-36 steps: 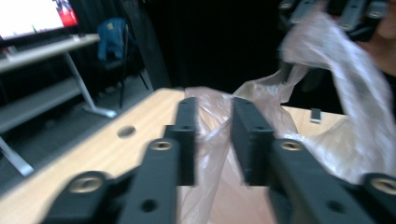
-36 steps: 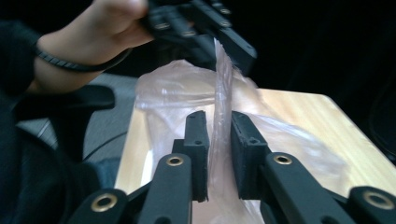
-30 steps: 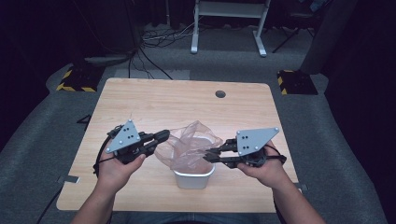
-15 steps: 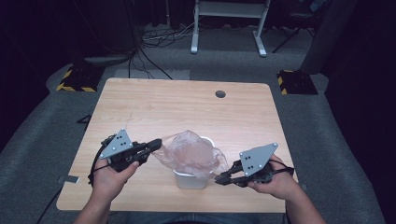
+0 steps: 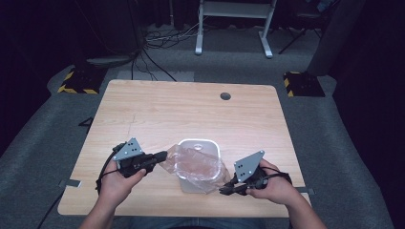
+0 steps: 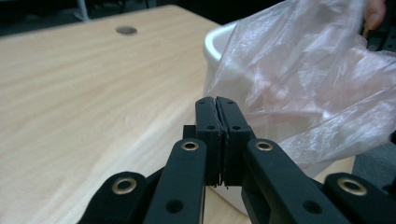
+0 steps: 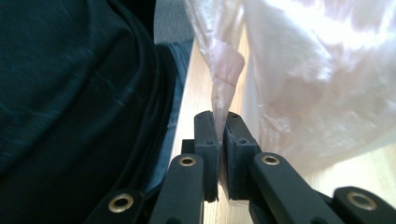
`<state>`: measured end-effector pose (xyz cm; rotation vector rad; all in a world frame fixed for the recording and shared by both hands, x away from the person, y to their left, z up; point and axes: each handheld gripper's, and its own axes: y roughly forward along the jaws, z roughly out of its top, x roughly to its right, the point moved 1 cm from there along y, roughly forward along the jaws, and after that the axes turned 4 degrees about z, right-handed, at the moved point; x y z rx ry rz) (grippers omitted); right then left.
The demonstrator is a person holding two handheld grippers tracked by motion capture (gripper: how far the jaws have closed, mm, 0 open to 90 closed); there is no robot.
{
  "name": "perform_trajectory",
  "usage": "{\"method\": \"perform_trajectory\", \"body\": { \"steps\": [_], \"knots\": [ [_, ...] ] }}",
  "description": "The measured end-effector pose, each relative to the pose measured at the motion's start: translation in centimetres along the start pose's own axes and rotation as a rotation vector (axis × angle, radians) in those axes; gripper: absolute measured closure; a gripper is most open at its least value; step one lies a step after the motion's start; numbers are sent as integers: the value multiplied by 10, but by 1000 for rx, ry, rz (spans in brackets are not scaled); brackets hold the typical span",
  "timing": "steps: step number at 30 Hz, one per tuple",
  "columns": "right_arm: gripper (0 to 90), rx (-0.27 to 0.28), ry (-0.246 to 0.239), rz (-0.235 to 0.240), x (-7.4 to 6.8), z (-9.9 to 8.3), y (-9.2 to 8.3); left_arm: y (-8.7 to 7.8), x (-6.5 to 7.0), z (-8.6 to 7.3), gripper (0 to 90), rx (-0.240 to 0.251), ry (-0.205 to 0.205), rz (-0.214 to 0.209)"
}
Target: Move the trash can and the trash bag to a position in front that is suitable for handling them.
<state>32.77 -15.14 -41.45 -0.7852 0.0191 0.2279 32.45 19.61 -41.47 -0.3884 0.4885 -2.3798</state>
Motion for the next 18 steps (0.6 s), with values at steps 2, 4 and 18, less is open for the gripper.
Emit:
{"method": "perform_trajectory", "body": {
  "steps": [2, 4, 18],
  "knots": [
    [861, -7, 16, 9, 5, -6, 7, 6, 0, -3, 883, -13, -20, -31],
    [865, 1, 22, 20, 8, -9, 13, 8, 1, -5, 883, -18, -28, -44],
    [749, -22, 8, -36, 3, 0, 10, -19, 15, 14, 857, 150, 21, -42]
  ]
}}
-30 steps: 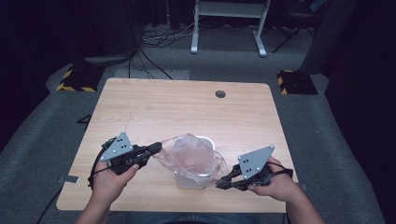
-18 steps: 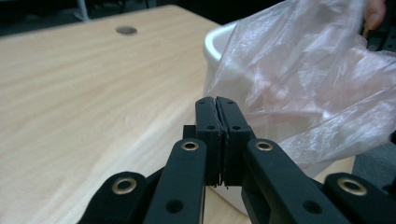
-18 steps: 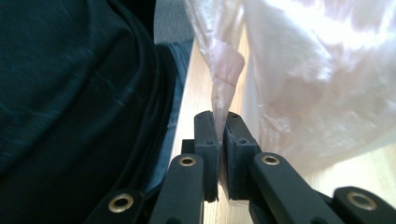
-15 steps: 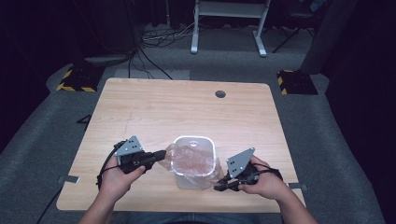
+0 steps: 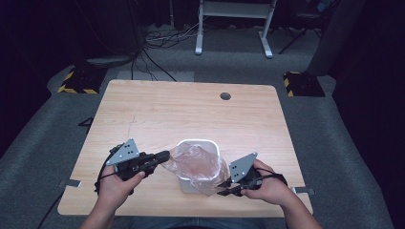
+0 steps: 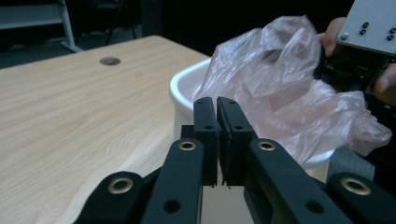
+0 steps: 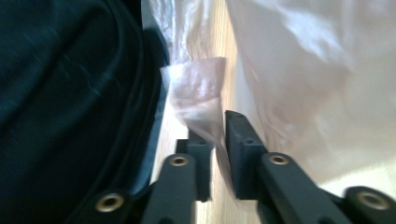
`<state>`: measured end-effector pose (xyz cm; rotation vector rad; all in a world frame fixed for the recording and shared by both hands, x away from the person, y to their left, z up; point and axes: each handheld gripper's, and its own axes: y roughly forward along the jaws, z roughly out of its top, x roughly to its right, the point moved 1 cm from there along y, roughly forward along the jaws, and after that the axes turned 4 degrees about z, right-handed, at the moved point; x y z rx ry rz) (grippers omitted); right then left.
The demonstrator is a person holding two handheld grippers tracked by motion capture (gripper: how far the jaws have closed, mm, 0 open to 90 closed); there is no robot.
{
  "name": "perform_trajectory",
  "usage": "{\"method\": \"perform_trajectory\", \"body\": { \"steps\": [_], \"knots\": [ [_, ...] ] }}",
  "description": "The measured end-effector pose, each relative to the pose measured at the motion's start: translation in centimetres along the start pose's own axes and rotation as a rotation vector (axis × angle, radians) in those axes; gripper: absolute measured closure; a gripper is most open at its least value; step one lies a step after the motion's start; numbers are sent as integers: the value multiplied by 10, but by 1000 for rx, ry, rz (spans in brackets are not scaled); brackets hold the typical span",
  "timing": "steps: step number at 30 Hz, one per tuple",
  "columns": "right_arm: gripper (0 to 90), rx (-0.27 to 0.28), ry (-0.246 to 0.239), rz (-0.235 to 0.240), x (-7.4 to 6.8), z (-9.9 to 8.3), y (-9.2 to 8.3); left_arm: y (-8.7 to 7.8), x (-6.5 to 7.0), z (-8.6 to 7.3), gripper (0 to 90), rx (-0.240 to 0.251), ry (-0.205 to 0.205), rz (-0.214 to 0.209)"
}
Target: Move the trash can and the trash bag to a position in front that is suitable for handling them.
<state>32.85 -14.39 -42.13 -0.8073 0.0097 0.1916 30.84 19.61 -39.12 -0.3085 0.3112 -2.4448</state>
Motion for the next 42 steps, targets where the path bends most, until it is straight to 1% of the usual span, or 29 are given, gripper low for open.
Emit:
{"method": "perform_trajectory", "body": {
  "steps": [1, 2, 3, 4, 5, 6, 8, 10, 11, 12, 13, 15, 17, 21, 22, 24, 26, 28, 29, 30, 31, 33, 35, 37, 38, 39, 40, 41, 42],
  "knots": [
    [697, 16, 3, -8, -2, 2, -3, -2, 0, 1, 853, 11, 2, 8],
    [655, 53, 6, -24, -5, 5, -9, -3, 0, 2, 841, 18, 3, 14],
    [624, 72, 0, -39, -7, 8, -14, -4, 0, 3, 814, 21, -1, 19],
    [579, 85, -2, -51, -9, 9, -17, -5, 0, 3, 792, 24, 3, 23],
    [534, 104, 8, -69, -12, 11, -22, -5, 1, 4, 769, 27, -6, 26],
    [501, 130, 4, -100, -15, 13, -27, -6, 1, 5, 725, 34, -1, 32],
    [473, 159, -1, -129, -21, 16, -36, -6, 3, 6, 642, 45, 11, 52],
    [445, 189, -2, -152, -25, 18, -42, -7, 4, 8, 595, 54, 41, 69],
    [435, 211, 1, -173, -27, 20, -45, -7, 5, 9, 585, 57, 43, 69],
    [433, 220, 0, -191, -28, 22, -46, -7, 5, 10, 584, 55, 54, 70],
    [430, 225, -7, -221, -29, 24, -49, -6, 5, 11, 584, 55, 60, 69],
    [413, 245, -18, -248, -32, 28, -52, -6, 7, 12, 584, 52, 79, 75],
    [391, 270, -25, -269, -34, 32, -56, -6, 9, 12, 579, 52, 89, 73],
    [358, 309, -29, -316, -38, 36, -65, -6, 11, 14, 579, 52, 100, 65],
    [342, 328, -30, -328, -38, 37, -67, -6, 12, 15, 581, 53, 94, 60],
    [323, 362, -26, -342, -38, 39, -70, -5, 12, 16, 581, 54, 102, 59],
    [292, 377, -33, -360, -38, 43, -71, -5, 14, 17, 580, 56, 108, 56],
    [282, 380, -42, -364, -39, 48, -70, -5, 16, 19, 577, 55, 106, 50],
    [269, 380, -46, -358, -39, 50, -68, -5, 17, 19, 572, 54, 111, 49],
    [256, 372, -38, -351, -40, 53, -66, -4, 17, 20, 560, 55, 125, 53],
    [259, 362, -43, -351, -40, 55, -65, -4, 19, 20, 535, 54, 128, 51],
    [261, 364, -44, -364, -41, 59, -63, -3, 21, 22, 501, 49, 157, 59],
    [268, 369, -32, -367, -42, 61, -61, -1, 24, 23, 491, 48, 174, 62],
    [296, 350, -31, -358, -43, 63, -54, -1, 24, 24, 482, 48, 187, 69],
    [360, 330, -36, -356, -43, 63, -50, 0, 24, 24, 500, 45, 189, 69],
    [436, 312, -41, -352, -43, 63, -47, 0, 23, 24, 546, 34, 189, 63],
    [514, 293, -42, -336, -43, 63, -44, 2, 22, 24, 591, 25, 188, 63],
    [589, 277, -33, -321, -42, 62, -41, 3, 22, 23, 623, 15, 182, 60],
    [689, 254, -34, -320, -41, 61, -38, 4, 20, 22, 686, 3, 184, 61]
  ]
}}
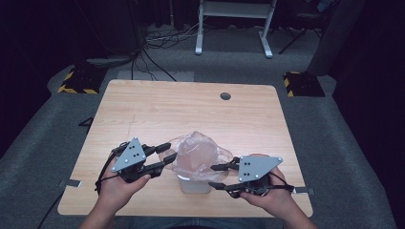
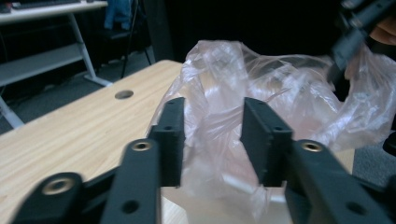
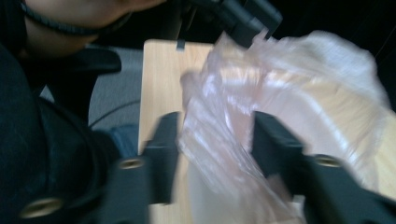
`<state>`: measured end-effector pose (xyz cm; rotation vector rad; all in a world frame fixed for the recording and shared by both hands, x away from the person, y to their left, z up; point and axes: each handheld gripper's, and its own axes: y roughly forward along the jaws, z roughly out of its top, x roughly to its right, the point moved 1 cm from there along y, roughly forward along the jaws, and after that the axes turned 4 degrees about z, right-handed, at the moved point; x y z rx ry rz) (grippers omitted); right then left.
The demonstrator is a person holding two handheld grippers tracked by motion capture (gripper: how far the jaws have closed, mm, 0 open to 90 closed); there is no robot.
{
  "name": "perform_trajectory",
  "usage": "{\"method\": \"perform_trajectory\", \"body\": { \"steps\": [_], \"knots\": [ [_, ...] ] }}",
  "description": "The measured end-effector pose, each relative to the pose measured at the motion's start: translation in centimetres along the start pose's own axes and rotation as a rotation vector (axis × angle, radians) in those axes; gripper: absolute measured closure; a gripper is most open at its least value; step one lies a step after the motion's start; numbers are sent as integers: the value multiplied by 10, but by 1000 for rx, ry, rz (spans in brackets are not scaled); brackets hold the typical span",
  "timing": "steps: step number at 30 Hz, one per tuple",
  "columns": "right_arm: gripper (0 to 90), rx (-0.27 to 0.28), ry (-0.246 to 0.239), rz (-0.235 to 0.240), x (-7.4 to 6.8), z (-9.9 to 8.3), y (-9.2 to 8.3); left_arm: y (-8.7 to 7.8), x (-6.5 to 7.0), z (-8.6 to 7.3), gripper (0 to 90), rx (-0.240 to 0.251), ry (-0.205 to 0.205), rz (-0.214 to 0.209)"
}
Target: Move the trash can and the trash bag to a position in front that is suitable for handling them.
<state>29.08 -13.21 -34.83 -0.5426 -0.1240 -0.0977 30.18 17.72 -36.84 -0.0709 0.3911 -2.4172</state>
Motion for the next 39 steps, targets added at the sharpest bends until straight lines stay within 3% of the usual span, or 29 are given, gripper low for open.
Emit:
{"method": "perform_trajectory", "body": {
  "steps": [3, 5, 8, 11, 16, 24, 28, 32, 35, 39],
  "knots": [
    [859, -60, -1, 36, 0, -5, 6, 0, -1, -3, 804, -1, -25, -19],
    [892, -82, -2, 67, -2, -8, 8, -2, -2, -4, 847, 4, -39, -28],
    [898, -97, -13, 100, -6, -10, 11, -4, -4, -5, 885, 13, -70, -42],
    [899, -115, -37, 146, -11, -12, 15, -4, -8, -10, 892, 11, -100, -30],
    [899, -181, -44, 221, -17, -23, 28, 1, -14, -21, 896, -2, -152, -23],
    [898, -259, 4, 249, -15, -48, 52, 16, -23, -39, 898, -84, -188, -2],
    [897, -286, 27, 239, -12, -56, 57, 21, -24, -44, 885, -97, -214, -11],
    [767, -241, 54, 238, -14, -54, 48, 12, -24, -38, 723, -49, -214, 16],
    [557, -179, 91, 217, -16, -47, 33, -1, -22, -29, 612, 1, -203, 39],
    [476, -96, 89, 169, -18, -39, 10, -13, -18, -21, 488, 50, -173, 59]
  ]
}}
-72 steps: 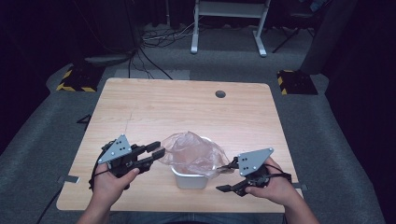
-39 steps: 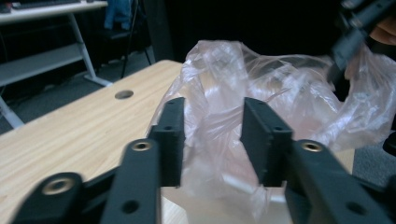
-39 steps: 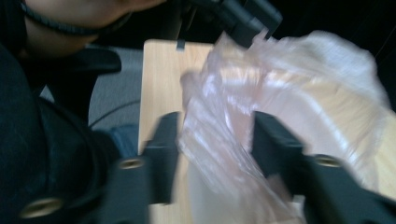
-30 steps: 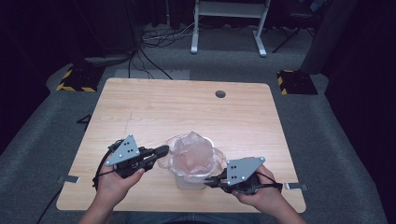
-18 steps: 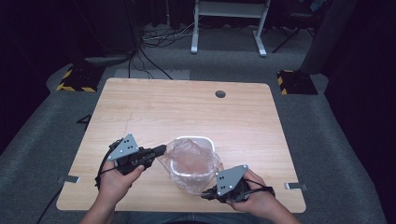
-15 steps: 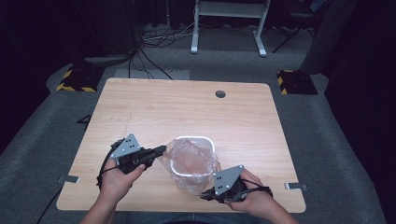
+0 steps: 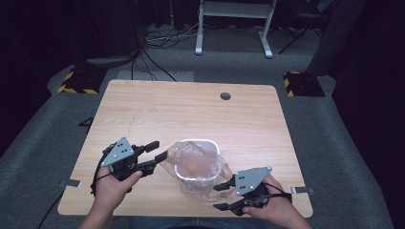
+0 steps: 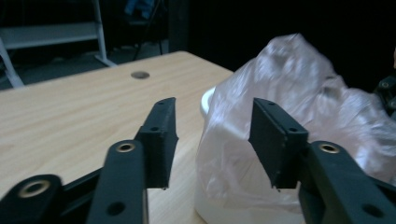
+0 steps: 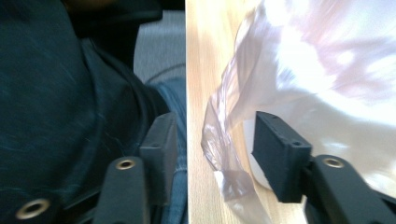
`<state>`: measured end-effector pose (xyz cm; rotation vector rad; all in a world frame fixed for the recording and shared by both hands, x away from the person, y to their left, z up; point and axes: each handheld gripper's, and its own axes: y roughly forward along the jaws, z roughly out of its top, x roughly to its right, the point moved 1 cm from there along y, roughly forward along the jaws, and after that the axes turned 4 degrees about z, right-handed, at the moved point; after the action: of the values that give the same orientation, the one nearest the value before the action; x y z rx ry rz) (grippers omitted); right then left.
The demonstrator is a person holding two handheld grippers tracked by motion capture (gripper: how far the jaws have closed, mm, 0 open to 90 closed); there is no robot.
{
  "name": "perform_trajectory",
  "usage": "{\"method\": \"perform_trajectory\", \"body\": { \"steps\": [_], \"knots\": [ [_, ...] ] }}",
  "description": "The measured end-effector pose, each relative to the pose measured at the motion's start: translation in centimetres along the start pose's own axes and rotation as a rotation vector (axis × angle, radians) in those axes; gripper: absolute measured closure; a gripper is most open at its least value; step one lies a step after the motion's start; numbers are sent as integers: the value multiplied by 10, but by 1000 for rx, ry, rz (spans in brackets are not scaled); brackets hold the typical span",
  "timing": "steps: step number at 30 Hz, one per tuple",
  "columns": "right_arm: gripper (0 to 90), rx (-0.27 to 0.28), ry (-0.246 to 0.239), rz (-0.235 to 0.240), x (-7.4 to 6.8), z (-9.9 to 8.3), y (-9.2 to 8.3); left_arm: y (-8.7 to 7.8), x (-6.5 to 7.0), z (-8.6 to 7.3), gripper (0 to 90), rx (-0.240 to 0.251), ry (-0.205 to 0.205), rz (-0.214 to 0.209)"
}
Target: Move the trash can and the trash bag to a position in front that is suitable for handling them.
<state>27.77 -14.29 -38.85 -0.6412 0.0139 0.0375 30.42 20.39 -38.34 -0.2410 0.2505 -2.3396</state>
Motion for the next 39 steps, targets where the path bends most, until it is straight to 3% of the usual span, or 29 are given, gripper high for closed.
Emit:
{"method": "perform_trajectory", "body": {
  "steps": [2, 6, 10, 13, 15, 16, 19, 22, 25, 29, 34, 36, 39],
  "knots": [
    [465, 48, 2, -19, -3, 3, -11, -5, 3, 5, 446, 23, 30, 6],
    [464, 94, 23, -129, 1, 6, -26, -5, 9, 9, 394, 38, 73, -7],
    [437, 140, 108, -261, 15, 4, -33, 2, 21, 7, 357, 4, 177, -25],
    [438, 168, 151, -289, 23, 1, -31, 9, 26, 4, 353, -22, 235, -38],
    [466, 170, 182, -298, 27, -2, -28, 13, 26, 2, 394, -39, 250, -42],
    [485, 171, 204, -301, 31, -3, -26, 14, 25, 2, 469, -48, 247, -46],
    [676, 165, 237, -290, 37, -5, -26, 16, 21, 4, 683, -59, 238, -52],
    [809, 168, 255, -294, 43, -3, -28, 21, 17, 9, 841, -56, 205, -63],
    [885, 163, 253, -311, 49, -1, -27, 27, 12, 12, 889, -48, 192, -52],
    [900, 164, 272, -338, 60, -1, -25, 37, 3, 13, 899, -11, 105, -52],
    [900, 168, 306, -392, 74, -5, -22, 56, -7, 10, 899, -26, 82, -18],
    [900, 170, 323, -397, 79, -8, -20, 62, -10, 7, 899, -41, 90, 5],
    [900, 174, 346, -397, 86, -14, -16, 71, -16, 2, 899, -60, 69, 13]
  ]
}}
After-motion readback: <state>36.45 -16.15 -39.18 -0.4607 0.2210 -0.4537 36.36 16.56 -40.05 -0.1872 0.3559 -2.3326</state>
